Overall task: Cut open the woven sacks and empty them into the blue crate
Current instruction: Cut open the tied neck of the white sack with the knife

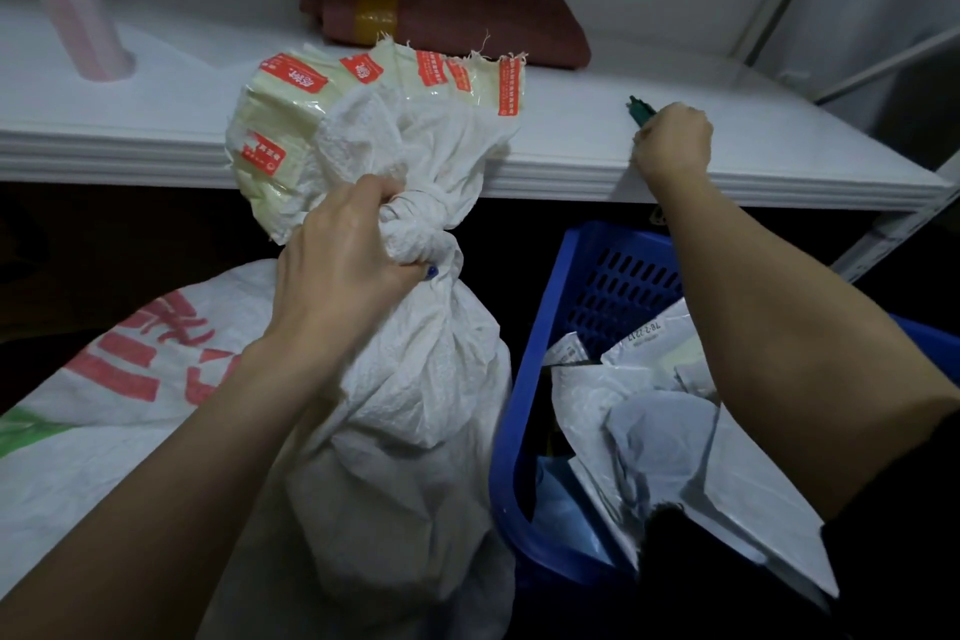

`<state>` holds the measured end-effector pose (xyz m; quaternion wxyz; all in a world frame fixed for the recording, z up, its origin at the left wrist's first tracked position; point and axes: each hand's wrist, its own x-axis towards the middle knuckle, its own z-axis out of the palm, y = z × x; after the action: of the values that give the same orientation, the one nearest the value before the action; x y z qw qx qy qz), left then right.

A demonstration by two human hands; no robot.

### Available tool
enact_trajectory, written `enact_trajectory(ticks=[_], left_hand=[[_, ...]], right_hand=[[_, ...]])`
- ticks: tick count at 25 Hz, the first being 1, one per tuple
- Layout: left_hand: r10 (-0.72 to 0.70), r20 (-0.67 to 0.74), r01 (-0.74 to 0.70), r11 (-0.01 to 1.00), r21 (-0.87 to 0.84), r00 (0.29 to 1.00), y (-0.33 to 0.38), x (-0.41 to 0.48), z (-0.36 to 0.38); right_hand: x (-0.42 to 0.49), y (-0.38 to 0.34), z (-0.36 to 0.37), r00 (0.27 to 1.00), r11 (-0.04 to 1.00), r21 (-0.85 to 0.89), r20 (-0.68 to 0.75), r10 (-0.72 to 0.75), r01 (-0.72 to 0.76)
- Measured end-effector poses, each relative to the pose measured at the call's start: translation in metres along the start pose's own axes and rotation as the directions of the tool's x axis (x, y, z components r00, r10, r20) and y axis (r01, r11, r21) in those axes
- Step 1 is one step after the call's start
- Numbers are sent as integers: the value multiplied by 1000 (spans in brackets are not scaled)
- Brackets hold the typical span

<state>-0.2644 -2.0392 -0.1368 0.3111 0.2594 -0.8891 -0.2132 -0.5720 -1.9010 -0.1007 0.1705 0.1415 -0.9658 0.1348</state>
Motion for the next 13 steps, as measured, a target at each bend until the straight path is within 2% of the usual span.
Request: enact_trajectory(ticks=[2,5,6,8,10,11,12,13], left_hand=[[-19,13,19,1000,15,1000,1,-2,-7],[-65,21,64,997,32,998,1,-6,-20],[-75,18,75,997,25,997,-1,-9,-28],[-96,-3,96,995,-1,995,-7,-15,-44],[-130,-36,130,991,-26,991,-18,-22,-64],[-155,-51,153,987,-38,987,-24,-24,-73],[-188,-69,185,982,-49,980,-32,-26,-82],[-227,-87,221,973,-64,970,-41,-27,-91]], right_hand=[[-6,-6,-11,998,997,50,17,59,-60],[-17,-23,-26,957,964,113,192,216,-240],[-23,-29,-31,931,943,155,268,246,-294],[-45,-42,-39,905,883,294,331,266,-367],[-72,-62,-45,917,757,523,294,271,-392],[-89,-75,-47,932,662,657,283,225,-359],[-110,-91,-52,938,534,775,323,126,-338],[-132,-106,-60,914,407,839,406,-27,-361]])
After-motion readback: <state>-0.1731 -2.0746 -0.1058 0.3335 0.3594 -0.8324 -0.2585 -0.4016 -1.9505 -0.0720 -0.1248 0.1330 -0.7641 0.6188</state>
